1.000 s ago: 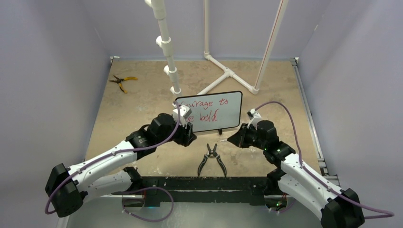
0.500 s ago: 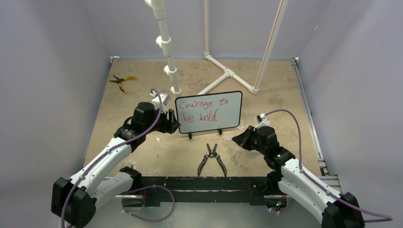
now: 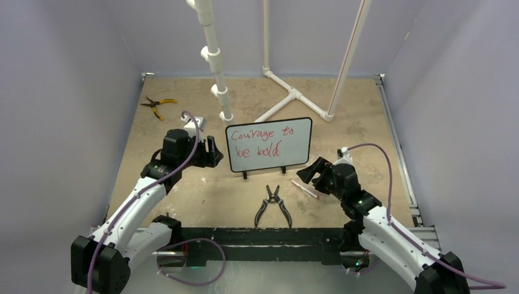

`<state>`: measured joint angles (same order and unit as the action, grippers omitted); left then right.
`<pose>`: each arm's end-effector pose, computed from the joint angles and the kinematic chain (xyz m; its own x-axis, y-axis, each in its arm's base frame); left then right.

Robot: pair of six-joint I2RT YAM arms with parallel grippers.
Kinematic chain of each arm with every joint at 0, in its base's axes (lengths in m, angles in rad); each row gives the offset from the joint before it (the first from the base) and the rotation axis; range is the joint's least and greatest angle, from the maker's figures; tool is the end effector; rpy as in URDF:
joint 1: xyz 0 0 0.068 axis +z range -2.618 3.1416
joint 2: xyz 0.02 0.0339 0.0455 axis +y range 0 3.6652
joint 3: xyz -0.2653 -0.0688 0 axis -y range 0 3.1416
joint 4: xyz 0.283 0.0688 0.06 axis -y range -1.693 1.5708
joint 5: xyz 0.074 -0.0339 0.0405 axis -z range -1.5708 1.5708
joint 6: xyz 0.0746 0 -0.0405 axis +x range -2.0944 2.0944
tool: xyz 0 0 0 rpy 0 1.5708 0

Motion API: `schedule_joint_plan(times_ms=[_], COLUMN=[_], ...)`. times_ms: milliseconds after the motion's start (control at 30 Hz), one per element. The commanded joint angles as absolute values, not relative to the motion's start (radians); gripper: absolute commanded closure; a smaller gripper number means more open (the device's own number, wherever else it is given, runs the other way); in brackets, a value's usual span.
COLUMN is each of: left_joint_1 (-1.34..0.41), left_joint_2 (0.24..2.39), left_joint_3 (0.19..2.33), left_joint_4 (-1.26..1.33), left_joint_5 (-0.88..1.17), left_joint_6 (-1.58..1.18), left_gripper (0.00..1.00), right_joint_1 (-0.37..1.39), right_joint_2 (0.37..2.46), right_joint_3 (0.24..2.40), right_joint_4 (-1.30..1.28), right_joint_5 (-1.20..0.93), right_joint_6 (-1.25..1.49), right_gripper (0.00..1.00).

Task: Write a sentence on the whiteboard
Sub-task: Put down the whiteboard marker without the cap at the center of the board, then reset both arms

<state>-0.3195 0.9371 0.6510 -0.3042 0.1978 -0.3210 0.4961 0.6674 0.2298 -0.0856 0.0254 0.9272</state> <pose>0.2551 -0.0998 0.2231 -0.6475 -0.1116 -0.7538 0.2726 0.8898 -0.3659 0.1962 0.1040 0.1379 -0.6289 0.5689 -0.5300 0.0776 0.7241 0.6853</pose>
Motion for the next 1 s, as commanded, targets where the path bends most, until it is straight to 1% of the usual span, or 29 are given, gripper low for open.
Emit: schedule_joint_plan(times_ms=[0, 100, 167, 300, 400, 533, 600, 633, 667, 800, 967], left_joint_1=[-0.291, -0.278, -0.274, -0.270, -0.270, -0.270, -0.270, -0.270, -0.270, -0.270, -0.270], left_joint_2=[0.903, 0.884, 0.872, 0.833, 0.775, 0.687, 0.654, 0.638, 0.628, 0.601, 0.568], left_joint_3=[0.694, 0.696, 0.698, 0.705, 0.708, 0.703, 0.708, 0.712, 0.718, 0.757, 0.754], left_joint_4=[-0.296, -0.301, -0.307, -0.325, -0.330, -0.322, -0.315, -0.311, -0.312, -0.348, -0.351], left_joint_5=[0.166, 0.133, 0.101, 0.010, -0.093, -0.201, -0.235, -0.252, -0.276, -0.376, -0.406], left_joint_6=[-0.308, -0.310, -0.312, -0.316, -0.305, -0.295, -0.295, -0.298, -0.307, -0.328, -0.329], left_gripper=[0.39, 0.38, 0.37, 0.36, 0.34, 0.32, 0.27, 0.19, 0.16, 0.11, 0.09], right_joint_1=[0.493, 0.493, 0.492, 0.493, 0.494, 0.493, 0.494, 0.494, 0.494, 0.494, 0.494], right_joint_2=[0.654, 0.652, 0.649, 0.637, 0.622, 0.587, 0.544, 0.519, 0.492, 0.382, 0.296], right_joint_3=[0.257, 0.283, 0.314, 0.389, 0.434, 0.490, 0.500, 0.498, 0.489, 0.457, 0.418], right_joint_4=[-0.105, -0.135, -0.165, -0.204, -0.169, -0.080, -0.020, 0.009, 0.050, 0.134, 0.159], right_joint_5=[0.096, 0.149, 0.201, 0.323, 0.376, 0.424, 0.407, 0.394, 0.383, 0.379, 0.401], right_joint_6=[0.947, 0.959, 0.958, 0.894, 0.817, 0.642, 0.524, 0.450, 0.400, 0.261, 0.250], right_gripper=[0.14, 0.07, 0.05, 0.04, 0.04, 0.05, 0.06, 0.06, 0.07, 0.07, 0.06])
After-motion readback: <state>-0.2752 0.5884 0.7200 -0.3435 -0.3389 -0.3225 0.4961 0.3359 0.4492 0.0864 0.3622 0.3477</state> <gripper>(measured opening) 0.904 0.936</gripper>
